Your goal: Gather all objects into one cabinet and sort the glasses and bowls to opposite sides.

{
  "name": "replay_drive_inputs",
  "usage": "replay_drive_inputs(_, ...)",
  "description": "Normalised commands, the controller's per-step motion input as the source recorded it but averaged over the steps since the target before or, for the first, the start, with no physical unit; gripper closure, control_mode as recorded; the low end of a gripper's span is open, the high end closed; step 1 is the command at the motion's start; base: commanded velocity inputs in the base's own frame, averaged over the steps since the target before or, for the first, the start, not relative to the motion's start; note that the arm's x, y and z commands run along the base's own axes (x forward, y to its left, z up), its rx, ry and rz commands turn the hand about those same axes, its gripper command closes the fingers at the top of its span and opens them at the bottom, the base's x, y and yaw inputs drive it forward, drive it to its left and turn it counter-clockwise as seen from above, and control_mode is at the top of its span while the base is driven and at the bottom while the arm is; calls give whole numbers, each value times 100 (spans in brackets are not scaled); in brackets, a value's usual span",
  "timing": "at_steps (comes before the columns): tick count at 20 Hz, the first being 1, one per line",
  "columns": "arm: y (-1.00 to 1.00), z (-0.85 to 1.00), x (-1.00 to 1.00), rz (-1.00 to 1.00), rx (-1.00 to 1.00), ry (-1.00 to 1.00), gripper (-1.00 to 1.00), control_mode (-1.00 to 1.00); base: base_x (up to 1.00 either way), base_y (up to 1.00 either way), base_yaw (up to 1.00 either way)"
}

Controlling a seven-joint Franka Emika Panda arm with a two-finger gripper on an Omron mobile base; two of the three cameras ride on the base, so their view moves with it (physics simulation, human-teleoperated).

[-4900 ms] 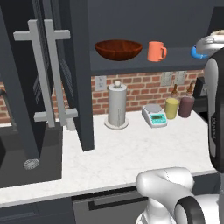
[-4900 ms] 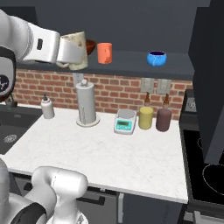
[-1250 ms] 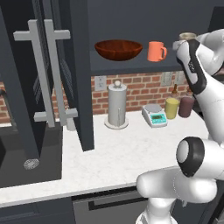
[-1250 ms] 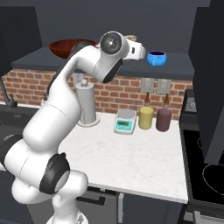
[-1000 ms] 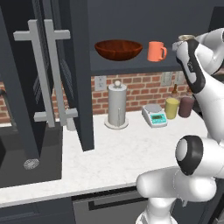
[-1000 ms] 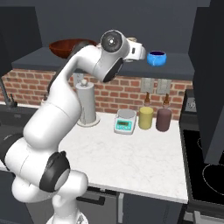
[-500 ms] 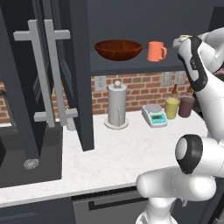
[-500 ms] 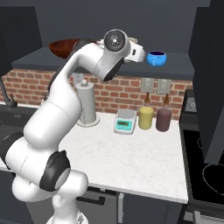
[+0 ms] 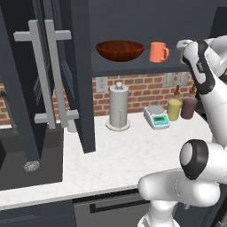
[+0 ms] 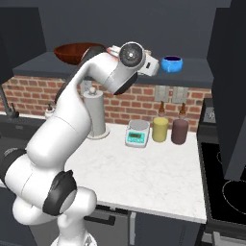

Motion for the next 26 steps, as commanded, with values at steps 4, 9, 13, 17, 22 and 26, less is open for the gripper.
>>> replay_drive_inputs(4,6,0,-1,0,4,-2,-100,-100,0,0,0)
replay_drive_inputs(9,3,3,-18,0,10,-6,-100,-100,0,0,0)
replay_drive_inputs(13,-3,17,-87,5,14,-5,-100,-100,0,0,0)
replay_drive_inputs(17,-15,12,-100,14,0,-1,-100,-100,0,0,0)
replay_drive_inputs(22,-26,16,-100,23,0,0,-100,-100,0,0,0)
replay_drive_inputs(26,-26,36,-100,12,0,-1,-100,-100,0,0,0)
